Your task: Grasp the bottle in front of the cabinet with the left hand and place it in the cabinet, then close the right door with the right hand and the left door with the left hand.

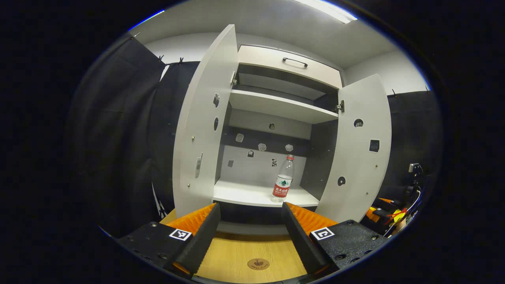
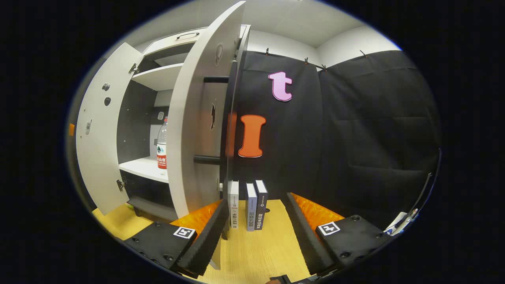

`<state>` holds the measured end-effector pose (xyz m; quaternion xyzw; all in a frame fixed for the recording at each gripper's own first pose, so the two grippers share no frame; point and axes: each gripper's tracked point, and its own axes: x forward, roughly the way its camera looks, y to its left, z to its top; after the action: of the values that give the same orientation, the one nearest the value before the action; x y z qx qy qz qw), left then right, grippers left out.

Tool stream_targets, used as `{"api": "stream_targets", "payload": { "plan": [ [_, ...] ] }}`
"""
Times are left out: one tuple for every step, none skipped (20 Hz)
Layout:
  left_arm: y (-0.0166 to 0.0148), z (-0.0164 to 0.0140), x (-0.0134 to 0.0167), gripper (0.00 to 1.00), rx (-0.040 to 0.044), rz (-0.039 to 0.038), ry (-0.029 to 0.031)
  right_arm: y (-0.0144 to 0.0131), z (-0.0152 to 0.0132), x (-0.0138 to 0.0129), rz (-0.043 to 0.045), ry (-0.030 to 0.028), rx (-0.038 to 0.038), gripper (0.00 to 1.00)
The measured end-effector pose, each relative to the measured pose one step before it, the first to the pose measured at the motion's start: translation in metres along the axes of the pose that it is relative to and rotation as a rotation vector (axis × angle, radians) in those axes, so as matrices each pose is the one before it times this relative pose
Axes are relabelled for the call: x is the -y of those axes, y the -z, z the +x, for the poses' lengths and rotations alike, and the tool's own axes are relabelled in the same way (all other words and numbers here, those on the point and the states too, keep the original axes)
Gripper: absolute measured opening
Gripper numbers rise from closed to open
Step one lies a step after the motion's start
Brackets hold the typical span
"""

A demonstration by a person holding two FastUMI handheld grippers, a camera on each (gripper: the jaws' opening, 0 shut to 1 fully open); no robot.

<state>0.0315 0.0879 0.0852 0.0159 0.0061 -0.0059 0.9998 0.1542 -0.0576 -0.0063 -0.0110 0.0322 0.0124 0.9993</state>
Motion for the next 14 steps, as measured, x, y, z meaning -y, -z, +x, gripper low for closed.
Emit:
{"api": "stream_targets", "payload": {
  "plan": [
    [0.00203, -0.00228, -0.00369, 0.95, -0.00273, -0.00376, -0.00976, -0.00056, 0.00053, 0.00006, -0.00174, -0.00065, 0.00329, 0.97],
    [0.00048, -0.0019, -0.00286, 0.94, -0.00155, -0.00311, -0.0039, -0.00023, 0.00096, -0.00014, 0.00077, -0.00106, 0.001, 0.97],
    [0.00045, -0.00148, -0.00161, 0.95, 0.00057, -0.00353, -0.00181, -0.00135, 0.00169, -0.00049, 0.00588, -0.00274, 0.00094, 0.97],
    [-0.00012, -0.00173, -0.00219, 0.95, 0.00148, -0.00235, -0.00299, 0.00016, 0.00042, -0.00065, 0.00849, -0.00164, -0.00016, 0.97],
    [-0.00059, -0.00114, -0.00145, 0.95, 0.00345, -0.00161, -0.00083, -0.00004, -0.00019, -0.00195, 0.00885, -0.00411, -0.00072, 0.96],
    [0.00025, -0.0004, -0.0014, 0.95, 0.00147, -0.00094, -0.00199, 0.00018, 0.00122, -0.00262, 0.0058, -0.00355, 0.0025, 0.96],
    [-0.00016, -0.00066, -0.00039, 0.95, 0.00155, -0.00089, 0.00031, 0.00023, 0.0006, -0.00271, 0.00143, 0.00045, 0.00273, 0.96],
    [-0.0006, -0.00046, -0.00026, 0.95, 0.0007, -0.00025, 0.00144, -0.00082, -0.00338, -0.00192, 0.00011, 0.00125, 0.00328, 0.96],
    [-0.00118, 0.00021, 0.00044, 0.95, 0.00212, 0.00026, 0.00312, -0.00026, -0.00033, -0.00282, -0.00099, 0.00033, 0.00264, 0.96],
    [-0.0007, 0.00167, 0.00172, 0.95, 0.00287, -0.00041, 0.0049, -0.00017, -0.00011, -0.00366, -0.00051, -0.00238, 0.00175, 0.96],
    [0.00015, 0.00167, 0.00163, 0.95, 0.00152, -0.00217, 0.00563, -0.00007, -0.00033, -0.00541, 0.0001, -0.00904, 0.00043, 0.96],
    [0.00087, 0.00019, 0.00233, 0.95, -0.0009, -0.00512, 0.0066, 0.00066, 0.00148, -0.00794, -0.00124, -0.01744, -0.00484, 0.96],
    [0.00137, 0.00135, 0.0021, 0.95, -0.00303, -0.00655, 0.00749, 0.0006, 0.00118, -0.00884, -0.00155, -0.01914, -0.00629, 0.96],
    [0.00209, 0.00063, -0.00043, 0.95, -0.00457, -0.00617, 0.00318, -0.00051, 0.00211, -0.00921, -0.00287, -0.01828, -0.00216, 0.95]
  ]
}}
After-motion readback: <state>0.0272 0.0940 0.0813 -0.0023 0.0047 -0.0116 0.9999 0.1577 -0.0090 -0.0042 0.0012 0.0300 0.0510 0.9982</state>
